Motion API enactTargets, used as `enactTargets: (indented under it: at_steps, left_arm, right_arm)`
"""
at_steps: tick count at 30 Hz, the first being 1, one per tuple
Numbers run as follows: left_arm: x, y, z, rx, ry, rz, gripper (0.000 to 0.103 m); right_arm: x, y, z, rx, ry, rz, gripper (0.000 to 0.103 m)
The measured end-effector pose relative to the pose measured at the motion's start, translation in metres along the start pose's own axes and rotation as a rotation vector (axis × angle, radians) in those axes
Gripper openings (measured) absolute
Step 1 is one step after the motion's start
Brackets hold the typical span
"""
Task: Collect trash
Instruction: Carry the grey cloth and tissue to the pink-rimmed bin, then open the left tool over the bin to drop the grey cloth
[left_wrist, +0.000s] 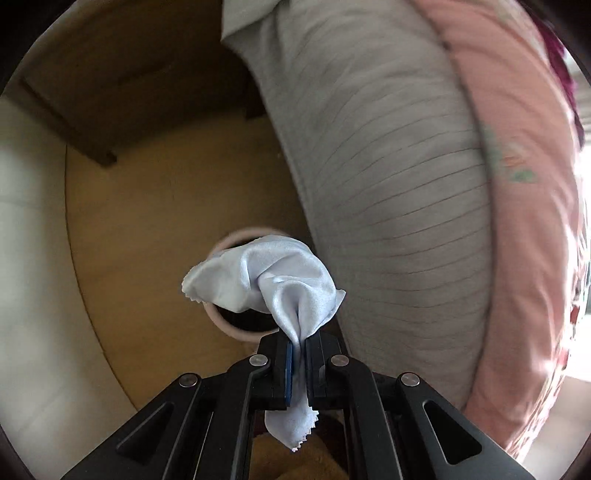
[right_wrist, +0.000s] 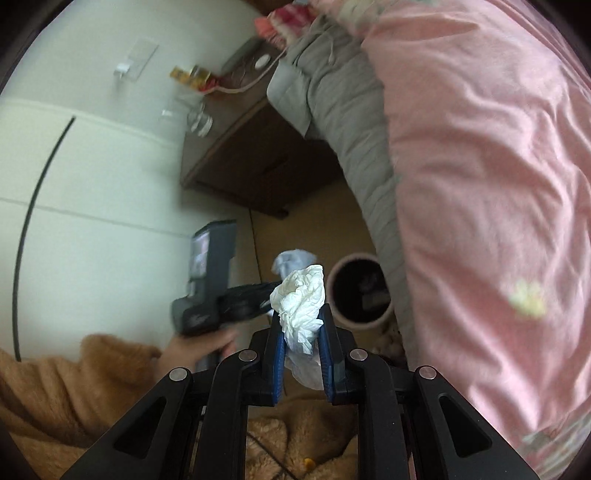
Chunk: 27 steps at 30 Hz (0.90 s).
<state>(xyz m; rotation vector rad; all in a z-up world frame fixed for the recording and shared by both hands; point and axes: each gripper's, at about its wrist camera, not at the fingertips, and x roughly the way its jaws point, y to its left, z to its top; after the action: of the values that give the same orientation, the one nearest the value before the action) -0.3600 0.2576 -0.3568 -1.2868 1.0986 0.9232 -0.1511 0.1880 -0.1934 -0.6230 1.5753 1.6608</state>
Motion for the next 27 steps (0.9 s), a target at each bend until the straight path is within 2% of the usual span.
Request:
enactTargets:
  at_steps: [4, 5, 7, 9, 10, 12, 15, 18, 22, 27]
  left_arm:
    - [0.027, 0.006, 0.002, -0.008, 0.034, 0.018, 0.004]
    - [0.034, 0.007, 0.002, 0.000, 0.044, 0.029, 0.008]
    - [0.045, 0.008, 0.003, 0.024, 0.059, 0.070, 0.030]
    - [0.052, 0.011, -0.002, 0.031, 0.070, 0.103, 0.098]
    - [0.053, 0.016, -0.002, 0.020, 0.065, 0.096, 0.102]
    - [0.057, 0.024, -0.003, -0.016, 0.071, 0.079, 0.103]
    - [0.057, 0.036, -0.005, -0.020, 0.085, 0.131, 0.103]
    - [0.045, 0.047, -0.013, -0.029, 0.071, 0.128, 0.103]
    - [0.016, 0.067, -0.027, -0.066, 0.003, 0.127, 0.103]
    - [-0.034, 0.093, -0.041, -0.136, -0.124, 0.185, 0.103]
  right_arm:
    - [-0.002, 0.004, -0.012, -0.007, 0.033, -0.020, 0.017]
    - [-0.002, 0.004, -0.013, -0.007, 0.036, -0.025, 0.017]
    - [-0.002, 0.005, -0.016, -0.002, 0.042, -0.031, 0.017]
    - [0.000, 0.005, -0.015, 0.003, 0.045, -0.038, 0.017]
    - [0.001, 0.005, -0.014, 0.005, 0.046, -0.039, 0.017]
    - [0.004, 0.003, -0.014, 0.008, 0.056, -0.044, 0.017]
    - [0.011, 0.004, -0.010, 0.010, 0.068, -0.044, 0.017]
    - [0.025, 0.006, -0.003, 0.002, 0.086, -0.035, 0.017]
    - [0.054, 0.015, 0.008, -0.058, 0.129, -0.026, 0.017]
    - [0.123, 0.017, 0.021, -0.121, 0.225, -0.059, 0.017]
